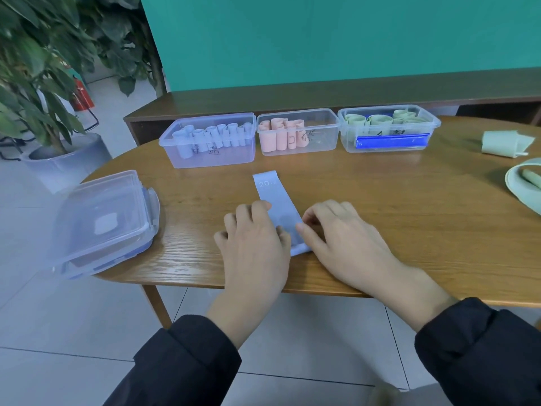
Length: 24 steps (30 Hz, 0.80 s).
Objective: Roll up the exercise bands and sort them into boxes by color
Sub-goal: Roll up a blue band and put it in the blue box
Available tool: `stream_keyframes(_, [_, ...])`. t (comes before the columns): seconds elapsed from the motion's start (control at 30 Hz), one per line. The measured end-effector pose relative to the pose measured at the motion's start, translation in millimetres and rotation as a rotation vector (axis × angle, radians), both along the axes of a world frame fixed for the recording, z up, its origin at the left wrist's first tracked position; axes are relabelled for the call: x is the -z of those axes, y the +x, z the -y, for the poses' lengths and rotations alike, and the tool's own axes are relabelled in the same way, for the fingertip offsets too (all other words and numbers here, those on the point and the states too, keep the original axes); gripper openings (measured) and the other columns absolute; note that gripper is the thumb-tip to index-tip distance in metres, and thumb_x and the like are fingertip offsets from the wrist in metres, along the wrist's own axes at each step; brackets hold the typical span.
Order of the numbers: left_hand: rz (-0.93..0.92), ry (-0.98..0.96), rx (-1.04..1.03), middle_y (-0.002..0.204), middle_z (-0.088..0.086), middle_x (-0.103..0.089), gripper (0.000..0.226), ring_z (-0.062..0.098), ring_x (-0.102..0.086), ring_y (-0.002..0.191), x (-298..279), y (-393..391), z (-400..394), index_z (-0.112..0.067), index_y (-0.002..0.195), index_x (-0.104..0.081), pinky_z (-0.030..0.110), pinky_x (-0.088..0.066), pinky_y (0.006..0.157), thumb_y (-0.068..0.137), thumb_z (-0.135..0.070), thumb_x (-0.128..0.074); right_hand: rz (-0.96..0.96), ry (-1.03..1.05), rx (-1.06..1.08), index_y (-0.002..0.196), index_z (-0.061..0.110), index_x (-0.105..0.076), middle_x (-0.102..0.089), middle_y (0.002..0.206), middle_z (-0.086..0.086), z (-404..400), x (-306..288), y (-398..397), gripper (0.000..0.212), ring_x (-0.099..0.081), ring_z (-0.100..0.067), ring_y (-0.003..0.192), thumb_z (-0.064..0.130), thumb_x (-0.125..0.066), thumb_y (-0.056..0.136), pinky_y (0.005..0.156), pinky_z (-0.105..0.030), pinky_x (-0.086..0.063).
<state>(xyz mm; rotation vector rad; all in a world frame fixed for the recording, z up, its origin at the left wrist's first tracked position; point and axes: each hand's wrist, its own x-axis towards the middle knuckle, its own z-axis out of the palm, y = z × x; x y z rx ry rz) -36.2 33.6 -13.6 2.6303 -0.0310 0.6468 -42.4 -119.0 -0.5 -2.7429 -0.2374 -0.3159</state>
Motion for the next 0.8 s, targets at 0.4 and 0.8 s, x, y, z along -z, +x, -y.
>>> stream_keyframes(0.4, [-0.042, 0.022, 0.036, 0.122, 0.000, -0.058, 0.029, 0.027, -0.050, 0.111, -2.2, 11.9, -1.0, -0.026, 0.126, -0.059, 0.043, -0.039, 0.088, 0.103, -0.038, -0.044, -0.062, -0.095, 0.148, 0.126, 0.017, -0.046, -0.048, 0.127, -0.005, -25.6, -4.1, 42.3, 0.039, -0.045, -0.027, 0.120, 0.048, -0.039, 0.104, 0.092, -0.040, -0.041])
stream_keyframes(0.8, [-0.154, 0.155, -0.101, 0.134, 0.012, -0.047, 0.040, 0.035, -0.042, 0.119, 0.6, 35.6, 2.0, -0.016, 0.130, -0.054, 0.052, -0.033, 0.097, 0.106, -0.042, -0.035, -0.033, 0.200, 0.054, 0.112, 0.023, -0.054, -0.055, 0.117, 0.002, -13.2, -3.6, 57.6, 0.025, -0.051, -0.021, 0.111, 0.044, -0.046, 0.102, 0.097, -0.041, -0.043])
